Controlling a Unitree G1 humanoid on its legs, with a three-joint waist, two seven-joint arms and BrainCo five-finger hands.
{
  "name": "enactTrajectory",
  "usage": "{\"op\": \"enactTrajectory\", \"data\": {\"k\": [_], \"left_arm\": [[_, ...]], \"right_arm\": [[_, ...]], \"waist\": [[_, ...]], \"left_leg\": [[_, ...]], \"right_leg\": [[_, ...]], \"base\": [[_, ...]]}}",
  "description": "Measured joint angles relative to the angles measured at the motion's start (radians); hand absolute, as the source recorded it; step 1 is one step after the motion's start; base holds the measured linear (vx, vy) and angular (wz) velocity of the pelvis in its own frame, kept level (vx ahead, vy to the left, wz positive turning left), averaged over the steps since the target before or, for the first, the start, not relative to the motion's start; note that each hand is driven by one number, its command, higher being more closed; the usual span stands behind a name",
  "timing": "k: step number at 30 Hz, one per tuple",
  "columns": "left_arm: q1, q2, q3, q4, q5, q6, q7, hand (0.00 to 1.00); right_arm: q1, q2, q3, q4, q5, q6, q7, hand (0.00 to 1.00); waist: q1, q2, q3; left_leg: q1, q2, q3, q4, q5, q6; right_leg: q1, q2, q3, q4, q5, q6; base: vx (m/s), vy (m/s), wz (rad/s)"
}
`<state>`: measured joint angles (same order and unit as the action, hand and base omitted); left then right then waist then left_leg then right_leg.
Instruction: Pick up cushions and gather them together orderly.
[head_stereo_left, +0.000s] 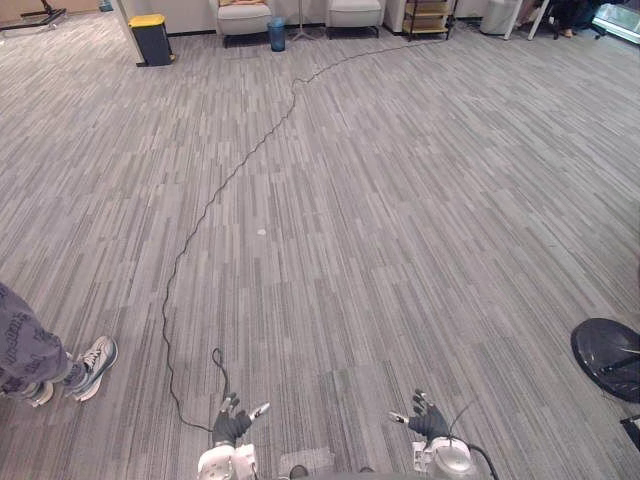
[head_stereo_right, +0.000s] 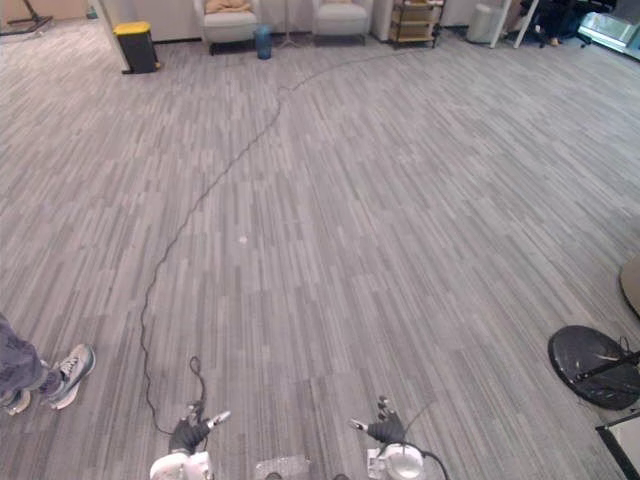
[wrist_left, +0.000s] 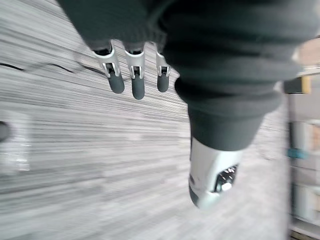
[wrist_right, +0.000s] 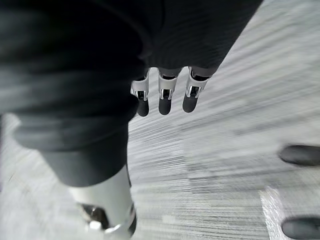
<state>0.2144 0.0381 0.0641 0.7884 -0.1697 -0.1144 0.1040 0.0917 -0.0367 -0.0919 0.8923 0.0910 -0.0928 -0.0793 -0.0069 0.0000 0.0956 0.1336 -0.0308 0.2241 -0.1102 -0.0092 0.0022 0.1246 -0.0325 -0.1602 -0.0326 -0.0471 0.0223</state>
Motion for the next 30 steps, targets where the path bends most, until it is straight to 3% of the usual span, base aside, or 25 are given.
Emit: {"op": "enactTrajectory", "data": {"k": [5, 12, 30], "left_arm": [[-0.037, 0.006, 0.036, 0.111, 0.033, 0.014, -0.002, 0.0], [-0.067, 0.007, 0.038, 0.165, 0.087, 0.014, -0.015, 0.0], [-0.105, 0.011, 0.035, 0.204, 0.13, 0.017, -0.016, 0.0]], "right_arm": [[-0.011, 0.0, -0.068, 0.104, 0.038, 0.013, -0.015, 0.0], [-0.014, 0.002, -0.1, 0.119, 0.037, 0.023, -0.02, 0.0], [-0.052, 0.003, -0.102, 0.157, 0.027, 0.026, -0.02, 0.0]], "waist": [[0.002, -0.003, 0.016], [0.002, -0.001, 0.019], [-0.003, -0.008, 0.042]], "left_leg": [[0.009, -0.002, -0.018, 0.0, 0.007, 0.005], [0.01, -0.005, -0.025, -0.001, 0.009, 0.007], [0.018, -0.014, -0.029, -0.001, 0.008, 0.006]], "right_leg": [[0.017, -0.003, -0.021, -0.001, -0.002, 0.003], [0.017, -0.007, -0.03, 0.0, -0.005, 0.008], [0.037, -0.014, -0.041, -0.008, -0.006, 0.01]], "base": [[-0.05, -0.018, 0.12], [-0.04, -0.01, 0.03], [0.0, -0.006, 0.02]]}}
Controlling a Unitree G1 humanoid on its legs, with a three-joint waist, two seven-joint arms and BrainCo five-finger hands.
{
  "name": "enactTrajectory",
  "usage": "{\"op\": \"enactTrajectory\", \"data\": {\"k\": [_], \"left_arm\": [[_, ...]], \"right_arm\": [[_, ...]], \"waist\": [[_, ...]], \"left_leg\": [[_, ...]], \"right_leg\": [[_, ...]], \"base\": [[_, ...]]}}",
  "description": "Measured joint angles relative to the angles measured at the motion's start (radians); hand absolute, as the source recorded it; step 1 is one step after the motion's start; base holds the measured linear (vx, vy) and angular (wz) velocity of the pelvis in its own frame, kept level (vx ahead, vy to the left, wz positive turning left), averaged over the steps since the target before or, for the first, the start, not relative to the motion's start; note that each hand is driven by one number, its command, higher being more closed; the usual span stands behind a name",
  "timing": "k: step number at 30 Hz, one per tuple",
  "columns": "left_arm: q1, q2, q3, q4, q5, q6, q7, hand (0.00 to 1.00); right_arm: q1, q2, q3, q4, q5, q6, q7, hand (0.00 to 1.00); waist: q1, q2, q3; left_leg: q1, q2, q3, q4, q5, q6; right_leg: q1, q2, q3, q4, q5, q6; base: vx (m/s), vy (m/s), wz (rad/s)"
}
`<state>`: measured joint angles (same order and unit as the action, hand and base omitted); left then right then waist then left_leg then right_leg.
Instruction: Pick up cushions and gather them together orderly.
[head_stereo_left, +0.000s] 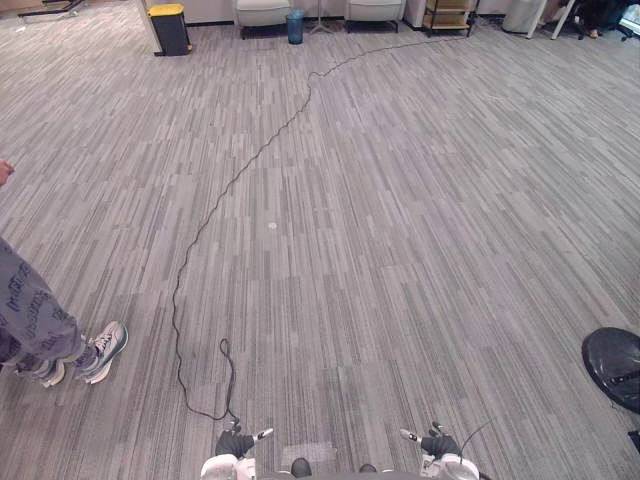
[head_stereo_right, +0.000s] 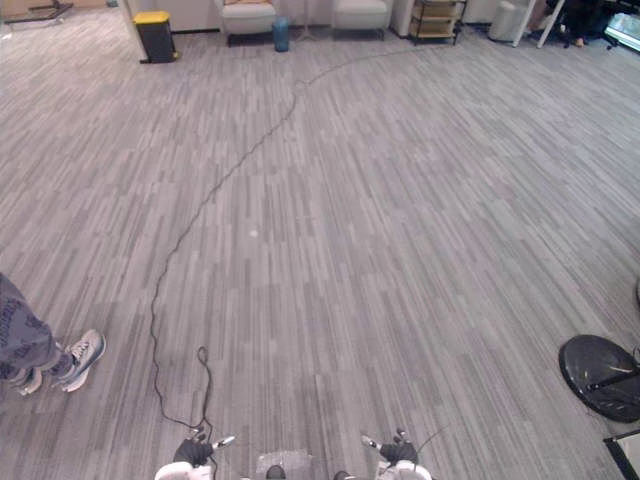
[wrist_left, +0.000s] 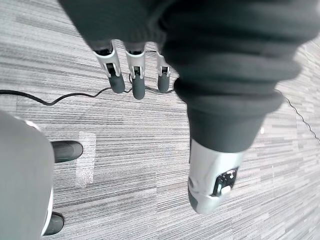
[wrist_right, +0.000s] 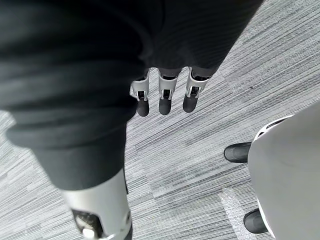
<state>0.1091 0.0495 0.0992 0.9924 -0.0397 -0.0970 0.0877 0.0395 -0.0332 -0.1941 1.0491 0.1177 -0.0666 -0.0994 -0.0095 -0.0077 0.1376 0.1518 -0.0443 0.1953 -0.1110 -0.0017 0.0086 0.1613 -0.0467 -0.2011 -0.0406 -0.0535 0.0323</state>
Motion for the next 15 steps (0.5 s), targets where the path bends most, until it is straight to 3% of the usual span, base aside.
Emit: {"op": "enactTrajectory", "data": {"k": [9, 12, 15], "left_arm": [[-0.009, 0.006, -0.003, 0.001, -0.001, 0.014, 0.001, 0.0], [-0.012, 0.008, -0.002, -0.003, -0.002, 0.016, 0.001, 0.0], [-0.021, 0.013, 0.029, -0.039, -0.005, 0.017, 0.0, 0.0]], "right_arm": [[0.002, 0.0, -0.015, 0.0, -0.001, 0.008, 0.0, 0.0], [0.005, 0.001, -0.038, 0.0, 0.001, 0.008, 0.0, 0.0], [0.003, 0.014, -0.052, -0.017, 0.004, 0.005, -0.001, 0.0]], "waist": [[-0.002, 0.003, 0.008], [-0.002, 0.002, 0.015], [0.001, -0.016, 0.049]], "left_leg": [[0.001, 0.001, -0.012, 0.0, -0.001, -0.001], [-0.031, 0.005, -0.014, 0.009, -0.016, -0.011], [-0.173, 0.041, -0.004, 0.296, -0.165, -0.025]], "right_leg": [[-0.003, 0.0, -0.006, 0.014, -0.008, -0.003], [-0.06, -0.003, -0.009, 0.09, -0.055, -0.005], [-0.096, -0.009, -0.015, 0.165, -0.118, -0.018]], "base": [[-0.02, -0.012, 0.02], [-0.01, -0.024, 0.07], [0.04, -0.059, 0.09]]}}
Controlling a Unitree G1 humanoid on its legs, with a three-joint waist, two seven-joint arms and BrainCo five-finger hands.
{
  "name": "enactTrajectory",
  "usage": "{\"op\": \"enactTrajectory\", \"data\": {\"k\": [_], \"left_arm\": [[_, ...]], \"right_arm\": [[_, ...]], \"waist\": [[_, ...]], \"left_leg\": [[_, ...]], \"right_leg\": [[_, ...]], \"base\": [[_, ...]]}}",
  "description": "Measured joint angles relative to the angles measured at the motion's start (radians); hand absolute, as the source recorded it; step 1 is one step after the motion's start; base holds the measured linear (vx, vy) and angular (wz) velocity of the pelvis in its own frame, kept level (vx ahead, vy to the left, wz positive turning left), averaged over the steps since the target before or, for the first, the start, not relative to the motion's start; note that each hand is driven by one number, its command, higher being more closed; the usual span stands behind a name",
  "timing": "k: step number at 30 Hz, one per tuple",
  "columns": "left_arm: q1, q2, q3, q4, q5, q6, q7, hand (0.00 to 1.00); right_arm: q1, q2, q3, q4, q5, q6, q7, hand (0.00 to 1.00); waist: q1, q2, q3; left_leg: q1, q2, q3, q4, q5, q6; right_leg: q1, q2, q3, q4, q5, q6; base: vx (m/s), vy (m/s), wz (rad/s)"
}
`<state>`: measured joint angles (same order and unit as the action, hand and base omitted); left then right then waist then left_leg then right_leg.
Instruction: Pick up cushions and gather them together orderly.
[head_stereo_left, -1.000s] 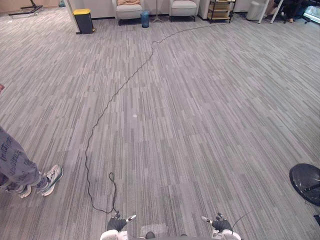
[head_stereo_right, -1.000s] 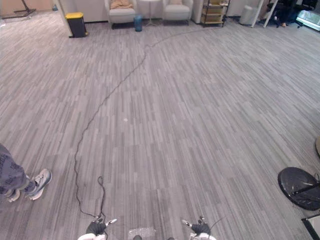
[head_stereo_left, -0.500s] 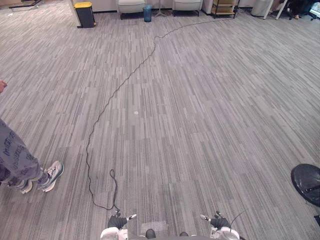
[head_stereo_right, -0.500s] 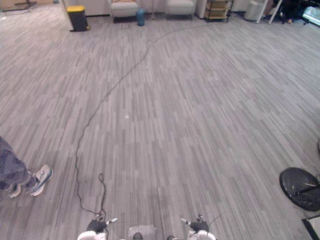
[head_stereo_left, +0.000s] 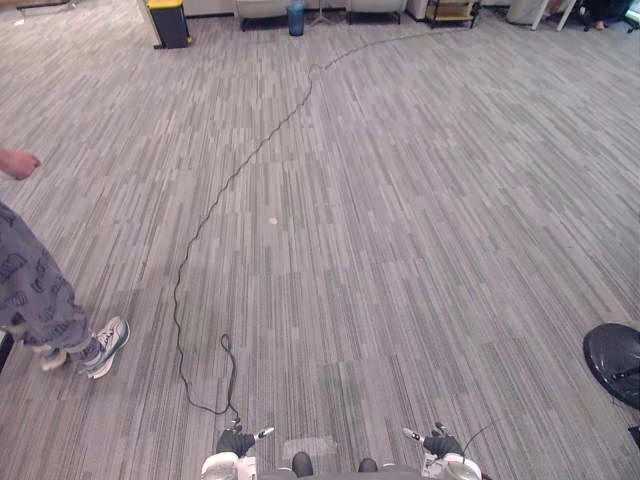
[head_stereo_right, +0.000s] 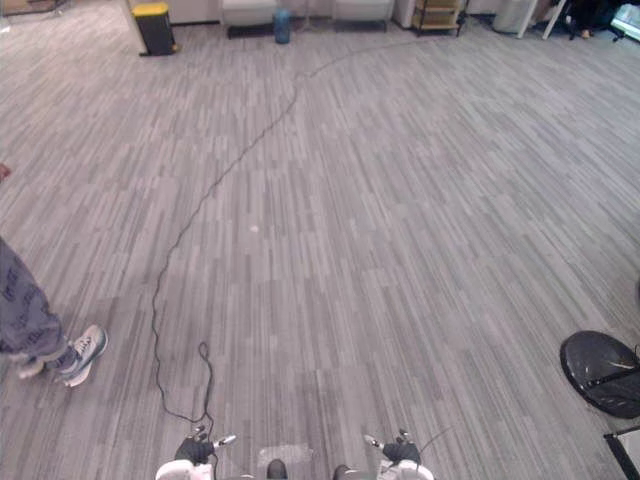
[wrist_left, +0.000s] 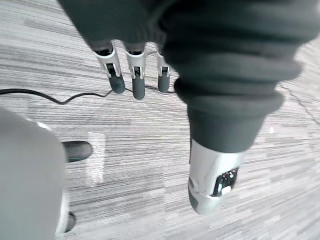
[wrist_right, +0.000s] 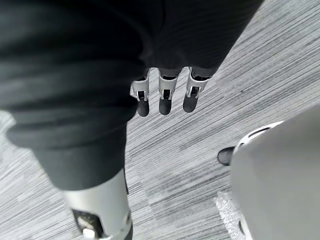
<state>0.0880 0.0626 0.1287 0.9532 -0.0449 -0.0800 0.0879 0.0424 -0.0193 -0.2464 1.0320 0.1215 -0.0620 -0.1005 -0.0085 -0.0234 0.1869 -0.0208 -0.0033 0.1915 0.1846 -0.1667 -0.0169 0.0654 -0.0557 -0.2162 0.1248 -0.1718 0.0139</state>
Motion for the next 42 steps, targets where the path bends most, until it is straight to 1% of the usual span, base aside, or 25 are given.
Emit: {"op": "enactTrajectory", "data": {"k": [1, 4, 6, 8, 9, 11, 12, 13, 16, 18, 19, 20, 23, 26, 28, 29, 30, 31, 33, 36, 37, 38, 39, 40, 42], "left_arm": [[0.003, -0.017, 0.031, -0.023, -0.004, 0.0, -0.001, 0.0], [0.002, -0.028, 0.083, -0.07, -0.01, 0.002, -0.004, 0.0], [0.011, -0.031, 0.081, -0.089, -0.016, 0.0, -0.005, 0.0], [0.01, -0.034, 0.079, -0.1, -0.02, -0.002, -0.005, 0.0], [0.008, -0.034, 0.079, -0.103, -0.02, -0.002, -0.005, 0.0], [0.001, -0.036, 0.068, -0.107, -0.026, -0.003, -0.004, 0.0], [-0.002, -0.033, 0.065, -0.106, -0.027, -0.004, -0.004, 0.0], [-0.01, -0.026, 0.058, -0.105, -0.027, -0.005, -0.004, 0.0], [-0.016, -0.018, 0.064, -0.117, -0.038, -0.014, -0.005, 0.0], [-0.016, -0.003, 0.039, -0.104, -0.036, -0.015, -0.005, 0.0], [-0.016, 0.01, 0.021, -0.092, -0.035, -0.013, -0.005, 0.0], [-0.018, 0.023, -0.002, -0.079, -0.034, -0.005, -0.004, 0.0], [-0.015, 0.013, -0.024, -0.076, -0.034, 0.005, -0.003, 0.0], [-0.028, 0.002, -0.04, -0.071, -0.034, 0.004, -0.004, 0.0], [-0.042, 0.0, -0.051, -0.052, -0.034, 0.004, -0.004, 0.0], [-0.043, 0.001, -0.064, -0.05, -0.034, 0.004, -0.005, 0.0], [-0.038, -0.001, -0.072, -0.047, -0.033, 0.002, -0.005, 0.0], [-0.047, -0.014, -0.07, -0.03, -0.033, 0.003, -0.005, 0.0], [-0.05, -0.034, -0.066, -0.02, -0.014, 0.003, -0.005, 0.0], [-0.048, -0.063, 0.02, -0.036, -0.003, 0.006, -0.005, 0.0], [-0.033, -0.072, 0.04, -0.065, 0.003, 0.005, -0.006, 0.0], [-0.025, -0.076, 0.042, -0.083, 0.003, 0.006, -0.008, 0.0], [-0.025, -0.076, 0.043, -0.084, 0.003, 0.006, -0.008, 0.0], [-0.015, -0.064, 0.048, -0.136, 0.003, -0.001, -0.01, 0.0], [-0.009, -0.058, 0.048, -0.167, 0.001, -0.004, -0.012, 0.0]], "right_arm": [[0.013, 0.001, -0.02, -0.016, 0.003, 0.001, -0.002, 0.0], [0.036, 0.019, -0.023, -0.067, 0.01, 0.001, -0.016, 0.0], [0.036, 0.017, -0.025, -0.074, 0.015, 0.002, -0.021, 0.0], [0.034, 0.014, -0.025, -0.073, 0.017, 0.002, -0.026, 0.0], [0.032, 0.014, -0.025, -0.072, 0.017, 0.002, -0.027, 0.0], [0.019, 0.005, -0.023, -0.052, 0.017, 0.003, -0.03, 0.0], [0.008, 0.012, -0.02, -0.036, 0.017, 0.002, -0.031, 0.0], [-0.01, 0.02, -0.013, -0.026, 0.015, 0.002, -0.028, 0.0], [-0.022, 0.04, -0.021, -0.035, 0.004, 0.001, -0.025, 0.0], [-0.025, 0.04, -0.022, -0.037, -0.002, -0.005, -0.024, 0.0], [-0.024, 0.042, -0.021, -0.038, -0.002, -0.007, -0.023, 0.0], [-0.019, 0.042, -0.016, -0.037, -0.003, -0.007, -0.021, 0.0], [-0.009, 0.022, -0.001, -0.083, -0.005, -0.012, -0.016, 0.0], [-0.016, 0.009, 0.017, -0.116, -0.004, -0.026, -0.013, 0.0], [-0.031, -0.004, 0.02, -0.114, -0.005, -0.028, -0.007, 0.0], [-0.029, -0.009, 0.022, -0.111, -0.005, -0.027, -0.006, 0.0], [-0.023, -0.018, 0.023, -0.095, -0.005, -0.026, -0.004, 0.0], [-0.029, -0.033, 0.018, -0.089, -0.005, -0.026, -0.001, 0.0], [-0.045, -0.054, 0.012, -0.081, -0.018, -0.024, 0.002, 0.0], [-0.024, -0.026, -0.001, -0.126, -0.027, -0.012, 0.002, 0.0], [-0.012, -0.015, 0.015, -0.143, -0.032, -0.006, 0.0, 0.0], [-0.008, -0.005, 0.023, -0.155, -0.032, -0.007, 0.001, 0.0], [-0.008, -0.005, 0.023, -0.155, -0.032, -0.007, 0.001, 0.0], [-0.003, 0.026, 0.028, -0.159, -0.032, -0.005, 0.0, 0.0], [-0.005, 0.032, 0.037, -0.153, -0.031, -0.005, 0.0, 0.0]], "waist": [[0.015, 0.011, 0.006], [0.018, 0.002, 0.022], [0.02, 0.006, 0.025], [0.026, 0.005, 0.026], [0.03, 0.004, 0.027], [0.052, 0.001, 0.031], [0.06, -0.017, 0.026], [0.058, -0.019, 0.026], [0.071, -0.042, 0.026], [0.071, -0.052, 0.021], [0.065, -0.061, 0.02], [0.06, -0.065, 0.029], [0.044, -0.03, 0.054], [0.011, -0.019, 0.064], [-0.006, -0.015, 0.067], [-0.009, -0.018, 0.067], [-0.011, -0.022, 0.063], [-0.022, 0.0, 0.061], [-0.012, 0.056, 0.048], [-0.013, 0.081, 0.064], [-0.003, 0.079, 0.069], [0.009, 0.066, 0.073], [0.009, 0.066, 0.073], [0.019, 0.029, 0.07], [0.04, 0.017, 0.063]], "left_leg": [[-0.048, 0.045, 0.026, 0.16, -0.069, 0.002], [-0.199, 0.152, 0.114, 0.539, -0.116, -0.003], [-0.241, 0.185, 0.132, 0.556, -0.141, -0.011], [-0.288, 0.176, 0.128, 0.454, -0.128, -0.01], [-0.307, 0.163, 0.124, 0.389, -0.103, -0.017], [-0.322, 0.096, 0.09, 0.155, 0.142, -0.04], [-0.31, 0.067, 0.105, 0.155, 0.13, 0.006], [-0.339, 0.066, 0.109, 0.214, 0.071, 0.015], [-0.353, 0.079, 0.124, 0.38, -0.069, 0.067], [-0.294, 0.066, 0.132, 0.373, -0.133, 0.065], [-0.255, 0.054, 0.139, 0.357, -0.154, 0.066], [-0.179, 0.041, 0.145, 0.329, -0.18, 0.064], [0.033, 0.038, 0.156, 0.202, -0.204, 0.061], [0.188, 0.044, 0.155, 0.075, -0.208, 0.048], [0.258, 0.046, 0.148, 0.029, -0.208, 0.048], [0.298, 0.038, 0.125, 0.01, -0.209, 0.047], [0.348, 0.026, 0.079, -0.005, -0.215, 0.031], [0.366, 0.05, 0.043, 0.001, -0.216, 0.017], [0.335, 0.108, -0.003, 0.085, -0.167, -0.065], [0.159, 0.21, -0.03, 0.584, 0.085, -0.038], [0.069, 0.263, -0.008, 0.826, 0.046, -0.048], [0.016, 0.28, 0.007, 0.925, 0.008, -0.051], [0.013, 0.28, 0.008, 0.927, 0.007, -0.051], [-0.119, 0.279, 0.055, 0.941, -0.055, -0.033], [-0.236, 0.25, 0.094, 0.792, -0.097, -0.023]], "right_leg": [[0.001, 0.015, -0.001, 0.037, -0.03, -0.01], [0.036, 0.016, -0.018, 0.085, -0.09, -0.032], [0.066, 0.006, -0.018, 0.085, -0.114, -0.024], [0.081, -0.031, -0.007, 0.083, -0.133, -0.001], [0.084, -0.048, 0.002, 0.079, -0.142, 0.013], [0.125, -0.107, 0.038, 0.026, -0.167, 0.057], [0.135, -0.129, 0.059, 0.001, -0.166, 0.052], [0.144, -0.132, 0.091, -0.015, -0.13, 0.023], [0.131, -0.152, 0.162, 0.09, -0.088, 0.074], [0.043, -0.168, 0.197, 0.34, -0.054, 0.125], [-0.029, -0.18, 0.214, 0.507, 0.002, 0.158], [-0.126, -0.186, 0.227, 0.766, 0.039, 0.184], [-0.293, -0.155, 0.144, 1.017, -0.038, 0.087], [-0.48, -0.107, 0.011, 0.836, -0.099, 0.043], [-0.529, -0.063, -0.029, 0.523, -0.042, 0.026], [-0.52, -0.04, -0.034, 0.342, 0.035, 0.012], [-0.509, -0.02, -0.011, 0.256, 0.187, -0.058], [-0.512, -0.006, -0.003, 0.308, 0.2, -0.093], [-0.513, 0.011, -0.046, 0.371, 0.107, -0.109], [-0.358, 0.058, -0.069, 0.342, 0.001, -0.121], [-0.252, 0.096, -0.047, 0.294, -0.032, -0.131], [-0.188, 0.106, -0.028, 0.27, -0.045, -0.137], [-0.185, 0.106, -0.028, 0.27, -0.045, -0.137], [-0.059, 0.109, 0.017, 0.18, -0.072, -0.132], [0.016, 0.104, 0.08, 0.108, -0.08, -0.125]], "base": [[0.05, -0.048, -0.03], [0.18, -0.001, 0.13], [0.3, 0.09, 0.02], [0.28, 0.14, -0.1], [0.29, 0.19, -0.24], [0.51, 0.348, -0.37], [0.6, 0.348, -0.28], [0.54, 0.282, -0.1], [0.5, 0.287, -0.04], [0.48, 0.245, -0.16], [0.47, 0.17, -0.12], [0.57, 0.149, -0.18], [0.49, 0.069, -0.25], [0.5, 0.024, 0.09], [0.61, -0.068, 0.33], [0.78, -0.146, 0.62], [0.69, -0.136, 0.65], [0.7, -0.144, 0.43], [0.6, -0.174, 0.23], [0.76, -0.205, 0.09], [0.66, -0.108, -0.36], [0.62, -0.081, -0.34], [0.46, -0.045, -0.39], [0.54, -0.043, -0.43], [0.63, 0.021, -0.86]]}}
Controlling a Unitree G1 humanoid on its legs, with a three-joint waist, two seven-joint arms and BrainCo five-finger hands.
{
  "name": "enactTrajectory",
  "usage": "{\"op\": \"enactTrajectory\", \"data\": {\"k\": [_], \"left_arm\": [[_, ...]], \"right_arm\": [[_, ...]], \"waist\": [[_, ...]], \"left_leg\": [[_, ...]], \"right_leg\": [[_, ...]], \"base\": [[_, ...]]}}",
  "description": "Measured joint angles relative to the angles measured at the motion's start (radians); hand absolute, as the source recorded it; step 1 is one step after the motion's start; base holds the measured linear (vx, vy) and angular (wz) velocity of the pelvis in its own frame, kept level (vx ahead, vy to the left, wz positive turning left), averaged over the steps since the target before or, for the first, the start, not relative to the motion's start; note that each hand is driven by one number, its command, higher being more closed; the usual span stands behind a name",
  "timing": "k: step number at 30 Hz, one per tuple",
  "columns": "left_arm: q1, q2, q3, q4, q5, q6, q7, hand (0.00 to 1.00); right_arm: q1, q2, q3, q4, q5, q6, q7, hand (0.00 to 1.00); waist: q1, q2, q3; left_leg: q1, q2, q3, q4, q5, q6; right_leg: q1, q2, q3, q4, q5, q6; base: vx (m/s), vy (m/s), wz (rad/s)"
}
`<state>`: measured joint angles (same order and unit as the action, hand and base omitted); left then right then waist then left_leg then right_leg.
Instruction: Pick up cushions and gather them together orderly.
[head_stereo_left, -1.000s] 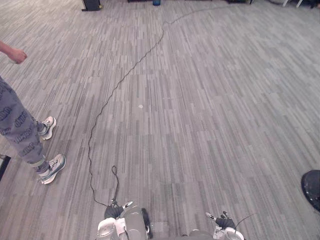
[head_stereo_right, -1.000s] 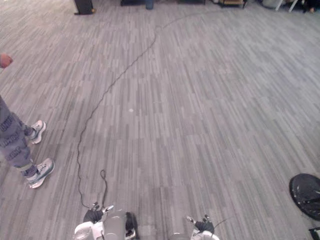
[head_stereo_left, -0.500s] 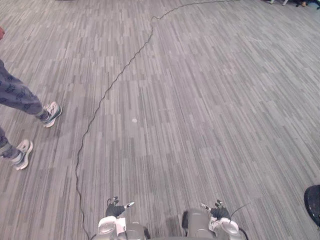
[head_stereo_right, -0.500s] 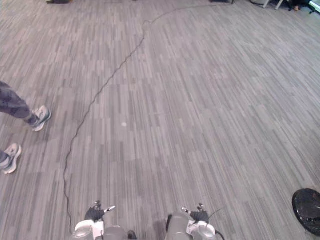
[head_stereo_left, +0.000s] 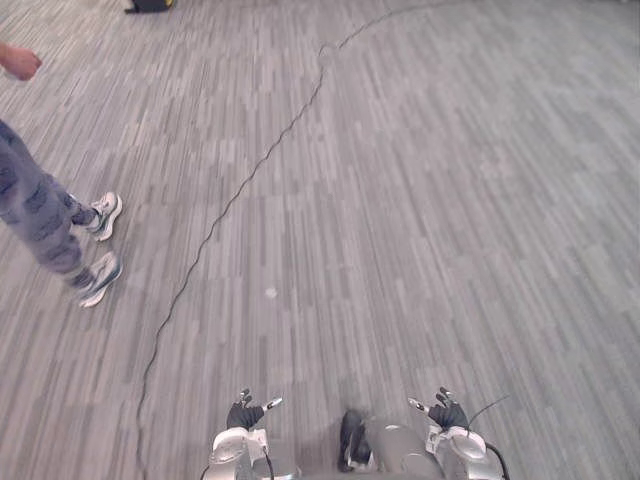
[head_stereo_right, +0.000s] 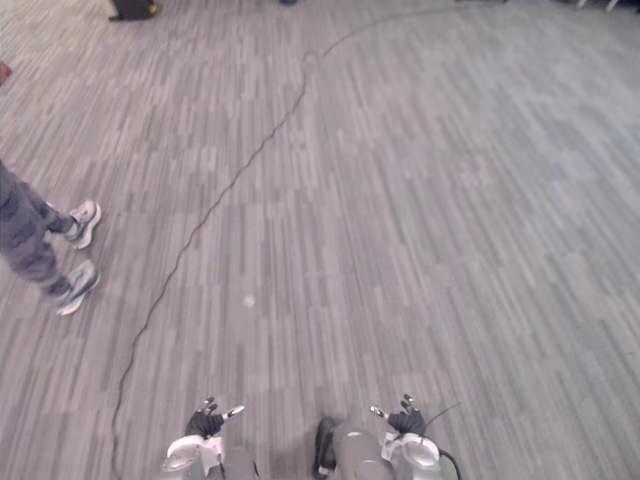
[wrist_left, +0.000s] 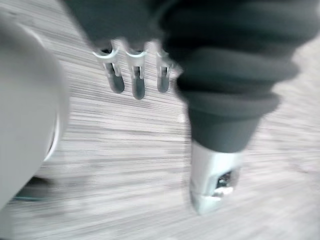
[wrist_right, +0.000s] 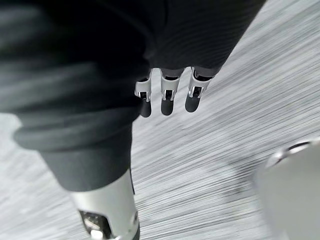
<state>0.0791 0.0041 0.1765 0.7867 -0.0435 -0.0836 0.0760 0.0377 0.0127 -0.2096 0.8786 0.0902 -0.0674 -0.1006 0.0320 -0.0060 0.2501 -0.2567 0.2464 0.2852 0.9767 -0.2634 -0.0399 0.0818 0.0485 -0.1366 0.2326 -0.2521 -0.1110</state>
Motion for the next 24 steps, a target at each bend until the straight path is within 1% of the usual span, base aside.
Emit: {"op": "enactTrajectory", "data": {"k": [1, 2, 3, 4, 5, 6, 7, 8, 9, 10, 11, 12, 13, 14, 15, 16, 17, 18, 19, 20, 21, 22, 23, 24], "left_arm": [[0.0, 0.0, 0.0, -0.012, 0.0, -0.003, 0.0, 0.0], [0.0, 0.001, 0.0, -0.011, -0.001, -0.009, 0.0, 0.0], [0.006, -0.001, -0.001, -0.009, -0.001, -0.017, 0.001, 0.0], [0.016, -0.003, -0.002, -0.006, -0.001, -0.018, 0.001, 0.0], [0.027, -0.003, 0.0, 0.008, -0.01, -0.02, 0.004, 0.0], [0.017, 0.008, -0.002, 0.015, -0.01, -0.019, 0.005, 0.0], [0.007, 0.016, -0.01, 0.023, -0.008, -0.019, 0.005, 0.0], [0.009, 0.029, -0.019, 0.022, -0.007, -0.019, 0.0, 0.0], [0.011, 0.037, -0.02, 0.022, -0.009, -0.019, 0.0, 0.0], [0.011, 0.042, -0.023, 0.021, -0.009, -0.019, 0.003, 0.0], [0.011, 0.055, -0.029, 0.024, -0.009, -0.018, 0.005, 0.0], [0.012, 0.068, -0.051, 0.034, -0.007, -0.013, 0.006, 0.0], [0.011, 0.074, -0.072, 0.046, -0.004, -0.01, 0.007, 0.0], [0.011, 0.073, -0.1, 0.052, 0.001, -0.006, 0.007, 0.0], [0.005, 0.064, -0.113, 0.049, 0.001, -0.005, 0.007, 0.0], [-0.001, 0.06, -0.119, 0.05, 0.001, -0.005, 0.007, 0.0], [-0.002, 0.058, -0.124, 0.054, 0.001, -0.005, 0.006, 0.0], [-0.014, 0.057, -0.127, 0.069, 0.001, -0.005, 0.005, 0.0], [-0.029, 0.053, -0.128, 0.081, 0.001, -0.003, 0.003, 0.0], [-0.04, 0.048, -0.131, 0.099, 0.001, 0.001, 0.003, 0.0], [-0.046, 0.047, -0.132, 0.111, 0.001, 0.002, 0.003, 0.0], [-0.048, 0.05, -0.133, 0.131, 0.002, 0.002, 0.003, 0.0], [-0.047, 0.054, -0.13, 0.155, 0.006, 0.003, 0.003, 0.0], [-0.054, 0.044, -0.123, 0.168, 0.014, 0.003, 0.003, 0.0]], "right_arm": [[-0.014, 0.006, -0.006, 0.021, 0.0, 0.0, 0.0, 0.0], [-0.024, 0.009, -0.016, 0.045, 0.0, 0.0, 0.0, 0.0], [-0.034, 0.007, -0.021, 0.06, 0.0, -0.001, -0.003, 0.0], [-0.033, 0.004, -0.021, 0.068, 0.0, -0.001, -0.006, 0.0], [-0.034, -0.004, -0.016, 0.093, 0.0, 0.001, -0.012, 0.0], [-0.038, 0.002, -0.015, 0.097, 0.0, 0.001, -0.012, 0.0], [-0.034, 0.005, -0.019, 0.09, -0.001, 0.001, -0.012, 0.0], [-0.023, 0.009, -0.021, 0.08, -0.003, 0.0, -0.011, 0.0], [-0.008, 0.013, -0.023, 0.081, -0.005, -0.001, -0.01, 0.0], [0.0, 0.017, -0.023, 0.081, -0.005, -0.001, -0.01, 0.0], [0.001, 0.026, -0.022, 0.077, -0.01, -0.002, -0.006, 0.0], [0.002, 0.029, -0.021, 0.065, -0.011, -0.005, 0.0, 0.0], [0.003, 0.025, -0.021, 0.041, -0.011, -0.006, 0.003, 0.0], [0.007, 0.018, -0.02, 0.022, -0.012, -0.006, 0.003, 0.0], [0.014, 0.016, -0.017, -0.004, -0.013, -0.007, 0.003, 0.0], [0.014, 0.017, -0.017, -0.022, -0.013, -0.009, 0.004, 0.0], [0.015, 0.021, -0.017, -0.039, -0.013, -0.015, 0.004, 0.0], [0.012, 0.019, -0.018, -0.039, -0.013, -0.023, 0.004, 0.0], [0.006, 0.008, -0.018, -0.034, -0.013, -0.024, 0.004, 0.0], [0.001, -0.009, -0.017, -0.021, -0.013, -0.021, 0.005, 0.0], [0.001, -0.013, -0.017, -0.014, -0.01, -0.021, 0.008, 0.0], [0.002, -0.018, -0.02, -0.002, -0.012, -0.021, 0.009, 0.0], [0.001, -0.029, -0.023, 0.011, -0.01, -0.02, 0.013, 0.0], [-0.01, -0.034, -0.025, 0.01, -0.011, -0.021, 0.014, 0.0]], "waist": [[0.018, 0.0, 0.002], [0.03, -0.009, 0.007], [0.033, 0.003, 0.011], [0.034, 0.017, 0.009], [0.043, 0.02, 0.002], [0.038, 0.007, -0.005], [0.027, -0.005, -0.007], [0.027, -0.023, -0.012], [0.029, -0.042, -0.023], [0.037, -0.058, -0.028], [0.042, -0.077, -0.02], [0.03, -0.082, -0.015], [0.015, -0.075, -0.011], [-0.006, -0.061, -0.008], [-0.006, -0.053, -0.009], [-0.007, -0.046, -0.009], [-0.017, -0.045, -0.008], [-0.032, -0.046, -0.007], [-0.039, -0.043, -0.006], [-0.045, -0.032, 0.001], [-0.047, -0.029, 0.003], [-0.053, -0.036, 0.003], [-0.062, -0.037, 0.002], [-0.065, -0.017, 0.007]], "left_leg": [[-0.041, -0.046, 0.004, -0.2, -0.003, -0.004], [-0.057, -0.084, -0.017, -0.377, 0.023, -0.018], [-0.055, -0.124, -0.058, -0.595, 0.096, -0.049], [-0.062, -0.133, -0.083, -0.685, 0.162, -0.058], [-0.053, -0.148, -0.105, -0.678, 0.279, -0.039], [-0.061, -0.169, -0.104, -0.645, 0.238, -0.015], [-0.084, -0.179, -0.101, -0.59, 0.184, 0.01], [-0.087, -0.184, -0.085, -0.536, 0.129, 0.03], [-0.072, -0.188, -0.058, -0.505, 0.087, 0.045], [-0.046, -0.19, -0.029, -0.484, 0.049, 0.053], [0.026, -0.194, 0.014, -0.471, -0.004, 0.062], [0.097, -0.198, 0.034, -0.471, -0.044, 0.067], [0.153, -0.199, 0.035, -0.473, -0.072, 0.068], [0.24, -0.191, 0.058, -0.51, -0.093, 0.067], [0.315, -0.179, 0.085, -0.566, -0.099, 0.061], [0.359, -0.171, 0.099, -0.611, -0.1, 0.057], [0.41, -0.159, 0.117, -0.666, -0.097, 0.051], [0.459, -0.153, 0.124, -0.705, -0.092, 0.041], [0.495, -0.148, 0.135, -0.741, -0.086, 0.03], [0.541, -0.138, 0.145, -0.778, -0.085, 0.028], [0.563, -0.137, 0.147, -0.795, -0.084, 0.026], [0.604, -0.149, 0.143, -0.824, -0.073, 0.006], [0.659, -0.155, 0.128, -0.841, -0.061, -0.032], [0.677, -0.139, 0.127, -0.842, -0.051, -0.049]], "right_leg": [[0.039, -0.016, 0.049, -0.023, -0.002, 0.012], [0.068, -0.038, 0.078, -0.042, -0.013, 0.03], [0.107, -0.053, 0.123, -0.076, -0.029, 0.049], [0.131, -0.055, 0.151, -0.097, -0.04, 0.058], [0.169, -0.072, 0.217, -0.126, -0.064, 0.072], [0.171, -0.095, 0.237, -0.116, -0.063, 0.067], [0.136, -0.108, 0.258, -0.047, -0.055, 0.074], [0.098, -0.127, 0.28, 0.043, -0.062, 0.093], [0.077, -0.136, 0.298, 0.128, -0.073, 0.121], [0.042, -0.143, 0.309, 0.247, -0.071, 0.159], [-0.043, -0.16, 0.309, 0.496, -0.007, 0.275], [-0.123, -0.179, 0.287, 0.71, 0.08, 0.367], [-0.173, -0.195, 0.239, 0.833, 0.078, 0.337], [-0.243, -0.222, 0.146, 0.935, 0.039, 0.253], [-0.314, -0.234, 0.068, 0.942, 0.008, 0.2], [-0.362, -0.24, 0.004, 0.913, -0.009, 0.174], [-0.425, -0.241, -0.074, 0.843, -0.023, 0.157], [-0.474, -0.24, -0.135, 0.747, -0.024, 0.155], [-0.497, -0.236, -0.178, 0.645, -0.018, 0.148], [-0.512, -0.217, -0.238, 0.462, 0.016, 0.121], [-0.517, -0.203, -0.263, 0.351, 0.056, 0.112], [-0.506, -0.173, -0.284, 0.117, 0.163, 0.103], [-0.482, -0.151, -0.265, 0.043, 0.36, -0.012], [-0.485, -0.133, -0.269, 0.076, 0.346, -0.057]], "base": [[0.53, 0.105, -1.2], [0.56, 0.181, -1.34], [0.46, 0.197, -1.1], [0.72, 0.384, -1.34], [0.62, 0.359, -1.01], [0.75, 0.408, -0.83], [0.63, 0.322, -0.3], [0.61, 0.298, -0.32], [0.61, 0.257, -0.42], [0.58, 0.186, -0.73], [0.67, 0.188, -0.92], [0.52, 0.131, -0.82], [0.51, 0.1, -0.53], [0.52, 0.078, -0.53], [0.53, 0.076, -0.61], [0.51, 0.069, -0.6], [0.52, 0.035, -0.31], [0.54, 0.007, -0.2], [0.63, -0.046, -0.11], [0.52, -0.061, -0.1], [0.66, -0.099, -0.09], [0.85, -0.165, -0.07], [0.72, -0.145, -0.14], [0.86, -0.187, -0.24]]}}
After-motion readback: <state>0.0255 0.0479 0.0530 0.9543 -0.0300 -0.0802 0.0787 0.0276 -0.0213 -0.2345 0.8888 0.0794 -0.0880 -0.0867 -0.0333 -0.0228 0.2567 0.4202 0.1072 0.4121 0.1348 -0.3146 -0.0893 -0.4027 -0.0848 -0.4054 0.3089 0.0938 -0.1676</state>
